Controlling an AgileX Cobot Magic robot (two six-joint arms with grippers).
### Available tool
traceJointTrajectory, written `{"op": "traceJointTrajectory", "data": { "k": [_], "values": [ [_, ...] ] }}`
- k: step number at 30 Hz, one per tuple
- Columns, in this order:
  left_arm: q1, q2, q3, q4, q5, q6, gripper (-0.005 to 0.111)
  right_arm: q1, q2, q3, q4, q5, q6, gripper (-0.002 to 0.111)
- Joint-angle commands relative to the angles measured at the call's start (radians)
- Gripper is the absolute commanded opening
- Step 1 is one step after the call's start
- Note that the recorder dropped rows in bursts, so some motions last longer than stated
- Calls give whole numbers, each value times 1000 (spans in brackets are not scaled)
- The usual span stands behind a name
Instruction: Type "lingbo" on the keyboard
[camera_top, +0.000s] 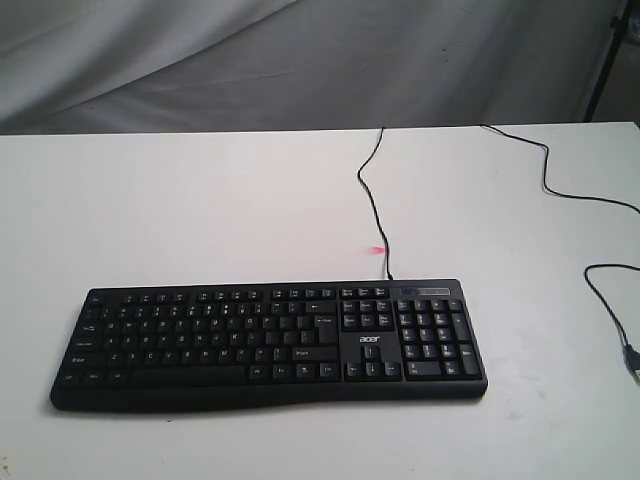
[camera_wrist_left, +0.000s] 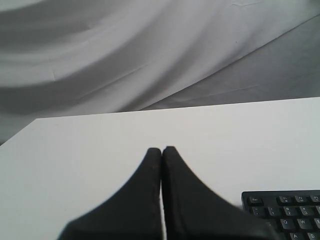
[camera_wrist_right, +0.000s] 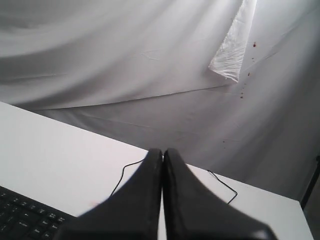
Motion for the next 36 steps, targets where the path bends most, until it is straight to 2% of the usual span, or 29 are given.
{"op": "traceJointTrajectory", "data": {
  "k": [1, 7, 11, 13, 14, 18, 25, 29, 36],
  "values": [
    [-4, 3, 5, -1, -4, -3, 1, -8, -4, 7, -9, -3, 2, 0],
    [-4, 3, 5, -1, -4, -3, 1, -8, -4, 25, -63, -40, 44, 0],
    [-4, 3, 5, -1, -4, -3, 1, -8, -4, 136, -247, -246, 245, 0],
    [-4, 3, 5, -1, -4, -3, 1, -8, -4, 219, -297, -364, 374, 0],
    [-4, 3, 5, -1, -4, -3, 1, -8, -4, 259, -297, -394, 374, 0],
    [-4, 3, 5, -1, -4, -3, 1, -8, -4, 347, -257, -403, 376, 0],
    [-4, 3, 5, -1, -4, -3, 1, -8, -4, 352, -255, -389, 376, 0],
    [-4, 3, 5, -1, -4, -3, 1, -8, -4, 352, -255, -240, 376, 0],
    [-4, 3, 5, -1, -4, -3, 1, -8, -4, 352, -255, -222, 376, 0]
  ]
}}
